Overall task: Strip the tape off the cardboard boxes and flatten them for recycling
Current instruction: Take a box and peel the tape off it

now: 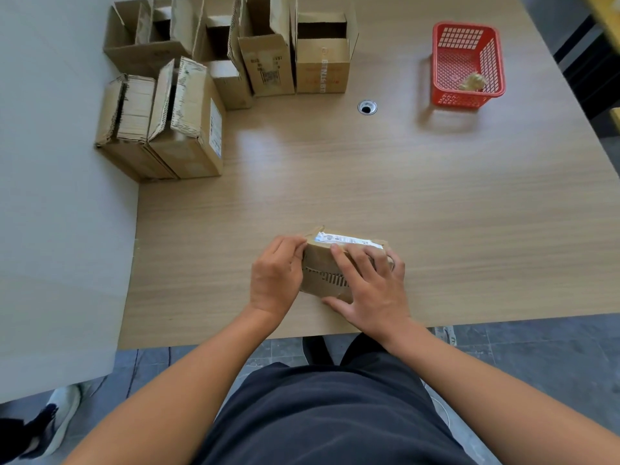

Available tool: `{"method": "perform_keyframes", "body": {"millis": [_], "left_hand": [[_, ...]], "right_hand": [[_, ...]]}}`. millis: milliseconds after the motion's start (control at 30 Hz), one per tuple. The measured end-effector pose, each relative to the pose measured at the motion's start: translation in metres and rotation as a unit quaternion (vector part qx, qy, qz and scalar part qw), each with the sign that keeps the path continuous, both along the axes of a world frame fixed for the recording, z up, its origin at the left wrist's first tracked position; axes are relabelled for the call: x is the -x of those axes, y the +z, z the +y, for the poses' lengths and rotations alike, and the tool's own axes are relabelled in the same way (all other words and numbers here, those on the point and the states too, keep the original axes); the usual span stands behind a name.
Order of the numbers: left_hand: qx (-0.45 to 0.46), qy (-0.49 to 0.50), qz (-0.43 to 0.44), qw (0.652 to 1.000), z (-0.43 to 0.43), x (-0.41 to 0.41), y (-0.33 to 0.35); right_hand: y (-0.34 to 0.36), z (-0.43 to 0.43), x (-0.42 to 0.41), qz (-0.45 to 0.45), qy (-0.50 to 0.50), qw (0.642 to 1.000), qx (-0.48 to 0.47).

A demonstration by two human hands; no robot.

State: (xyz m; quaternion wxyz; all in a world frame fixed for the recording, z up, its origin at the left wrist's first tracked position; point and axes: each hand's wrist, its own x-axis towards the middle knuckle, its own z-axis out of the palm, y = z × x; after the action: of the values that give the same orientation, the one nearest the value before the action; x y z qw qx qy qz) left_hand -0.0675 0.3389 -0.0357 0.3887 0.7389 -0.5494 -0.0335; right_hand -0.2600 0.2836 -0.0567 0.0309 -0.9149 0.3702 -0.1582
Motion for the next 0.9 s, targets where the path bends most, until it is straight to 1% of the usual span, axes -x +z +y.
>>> {"method": "perform_keyframes", "body": {"millis": [133,267,333,400,433,467,600,767,833,900], "left_hand": [[-0.021,0.068,0.089,0.994,0.003,0.001,-0.001],[-0.054,0.122,0.203,0.970,-0.001,0.001,-0.001],[-0.075,0.157,0.291,0.941,-0.003,0.000,-0.003],[-0.088,0.181,0.403,0.893,-0.004,-0.002,-0.004],[-0.087,0.183,0.444,0.873,-0.004,-0.004,-0.005],[-0.085,0.176,0.467,0.862,-0.005,-0.006,-0.005],[-0.089,0.096,0.459,0.879,-0.006,-0.015,-0.004],[-0.122,-0.014,0.461,0.879,-0.005,-0.035,-0.005],[-0.116,-0.017,0.464,0.878,-0.006,-0.038,-0.006],[-0.097,0.013,0.469,0.878,-0.008,-0.037,-0.009]], "right_hand": [[-0.001,-0.006,-0.003,-0.008,0.025,1.000,-0.001],[-0.001,-0.020,0.001,0.022,0.025,0.998,-0.045],[0.000,-0.024,0.002,0.043,0.025,0.997,-0.056],[0.004,-0.029,0.000,0.052,0.025,0.996,-0.067],[0.006,-0.031,-0.002,0.054,0.024,0.995,-0.075],[0.007,-0.032,-0.003,0.056,0.023,0.995,-0.084],[0.009,-0.034,-0.001,0.060,0.026,0.993,-0.098],[0.013,-0.036,-0.001,0.074,0.029,0.990,-0.115],[0.014,-0.038,-0.003,0.075,0.023,0.990,-0.121],[0.015,-0.039,-0.004,0.075,0.023,0.989,-0.125]]}}
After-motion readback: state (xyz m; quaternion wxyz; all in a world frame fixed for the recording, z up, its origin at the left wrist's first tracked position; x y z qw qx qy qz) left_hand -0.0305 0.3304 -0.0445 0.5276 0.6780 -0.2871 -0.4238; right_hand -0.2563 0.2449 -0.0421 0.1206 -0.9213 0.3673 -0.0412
